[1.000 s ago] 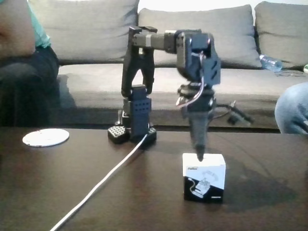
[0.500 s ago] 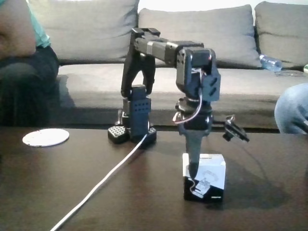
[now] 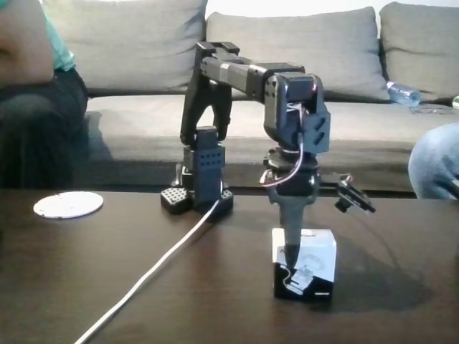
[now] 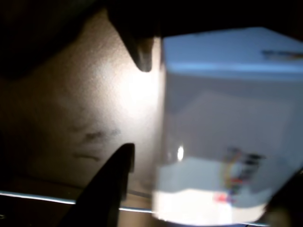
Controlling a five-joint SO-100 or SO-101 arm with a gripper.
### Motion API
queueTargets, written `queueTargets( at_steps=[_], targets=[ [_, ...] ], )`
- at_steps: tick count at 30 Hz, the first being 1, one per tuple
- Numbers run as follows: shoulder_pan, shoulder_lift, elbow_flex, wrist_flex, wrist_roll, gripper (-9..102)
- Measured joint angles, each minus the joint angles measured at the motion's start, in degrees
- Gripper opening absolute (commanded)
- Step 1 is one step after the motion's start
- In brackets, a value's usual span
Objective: Grasp a servo box and put it on the zirlivani.
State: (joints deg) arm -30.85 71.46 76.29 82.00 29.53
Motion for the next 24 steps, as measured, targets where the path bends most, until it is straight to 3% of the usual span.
queueTargets(
  at_steps=[15, 24],
  targets=[
    [0.0, 0.09, -0.62, 0.7, -0.18, 14],
    [3.08, 13.01, -12.83, 16.26, -3.52, 13]
  ],
)
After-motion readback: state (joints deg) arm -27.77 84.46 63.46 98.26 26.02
